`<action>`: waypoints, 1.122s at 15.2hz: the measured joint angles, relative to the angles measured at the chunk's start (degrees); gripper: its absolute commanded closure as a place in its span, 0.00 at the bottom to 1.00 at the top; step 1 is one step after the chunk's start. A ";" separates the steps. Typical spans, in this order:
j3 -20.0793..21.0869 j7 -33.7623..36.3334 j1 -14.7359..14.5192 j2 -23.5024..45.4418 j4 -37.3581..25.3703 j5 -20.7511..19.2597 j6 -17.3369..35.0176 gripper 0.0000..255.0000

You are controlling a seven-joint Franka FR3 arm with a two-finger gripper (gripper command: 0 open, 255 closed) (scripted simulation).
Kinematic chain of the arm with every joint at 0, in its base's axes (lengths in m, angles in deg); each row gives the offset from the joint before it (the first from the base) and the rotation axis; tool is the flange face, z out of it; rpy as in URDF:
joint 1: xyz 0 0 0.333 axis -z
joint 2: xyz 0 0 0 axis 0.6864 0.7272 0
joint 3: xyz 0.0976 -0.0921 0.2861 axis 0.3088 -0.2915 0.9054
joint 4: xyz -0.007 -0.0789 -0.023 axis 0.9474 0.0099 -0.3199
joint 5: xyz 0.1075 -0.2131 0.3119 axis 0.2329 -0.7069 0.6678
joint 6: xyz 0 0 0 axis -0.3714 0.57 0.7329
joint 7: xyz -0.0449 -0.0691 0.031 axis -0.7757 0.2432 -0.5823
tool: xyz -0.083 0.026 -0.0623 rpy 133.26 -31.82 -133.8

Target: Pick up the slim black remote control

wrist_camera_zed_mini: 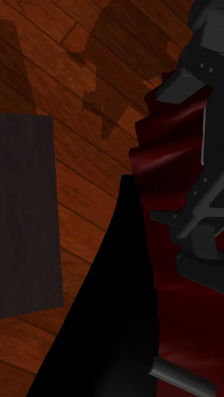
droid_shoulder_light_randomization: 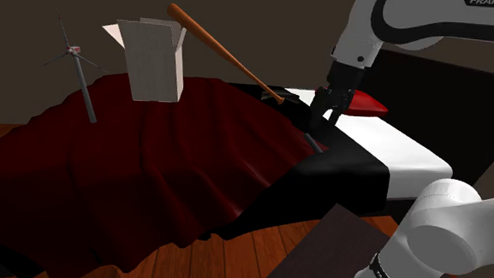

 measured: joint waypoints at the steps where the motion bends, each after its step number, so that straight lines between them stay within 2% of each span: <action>1: 0.00 0.00 0.00 0.00 0.00 0.00 0.00 0.00; 5: -2.10 -1.07 1.68 3.81 0.62 -1.36 3.99 0.00; 17: -10.48 -5.06 6.99 23.23 -2.99 -4.14 18.67 0.00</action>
